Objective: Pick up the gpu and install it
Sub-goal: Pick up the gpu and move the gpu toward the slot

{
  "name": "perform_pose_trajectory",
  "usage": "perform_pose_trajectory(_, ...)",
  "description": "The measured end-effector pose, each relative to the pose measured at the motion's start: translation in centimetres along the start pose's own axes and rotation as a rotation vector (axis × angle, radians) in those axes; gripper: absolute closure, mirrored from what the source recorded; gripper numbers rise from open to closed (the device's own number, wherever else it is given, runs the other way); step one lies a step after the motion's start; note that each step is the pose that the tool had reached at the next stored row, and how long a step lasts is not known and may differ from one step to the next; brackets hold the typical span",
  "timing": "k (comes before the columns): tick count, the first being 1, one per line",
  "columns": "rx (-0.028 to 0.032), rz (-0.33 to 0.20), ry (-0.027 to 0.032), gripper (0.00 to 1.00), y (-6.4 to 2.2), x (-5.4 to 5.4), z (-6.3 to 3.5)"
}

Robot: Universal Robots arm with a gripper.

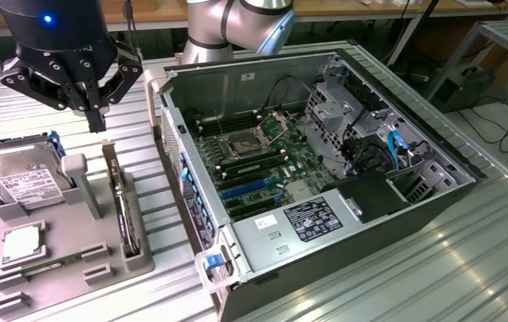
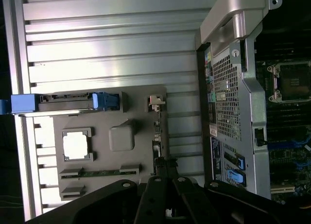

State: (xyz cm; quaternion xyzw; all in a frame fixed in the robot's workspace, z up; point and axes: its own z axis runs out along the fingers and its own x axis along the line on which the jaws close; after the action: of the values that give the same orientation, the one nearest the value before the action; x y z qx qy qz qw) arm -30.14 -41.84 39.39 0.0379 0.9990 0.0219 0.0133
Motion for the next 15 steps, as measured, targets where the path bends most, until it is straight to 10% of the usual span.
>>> perform_pose_trajectory(8,0.0000,0.000,0.0000,0.46,0.00,0.00,0.00)
perform_pose_trajectory(15,0.0006,-0.007,0.0020,0.40,-0.34,0.00,0.60)
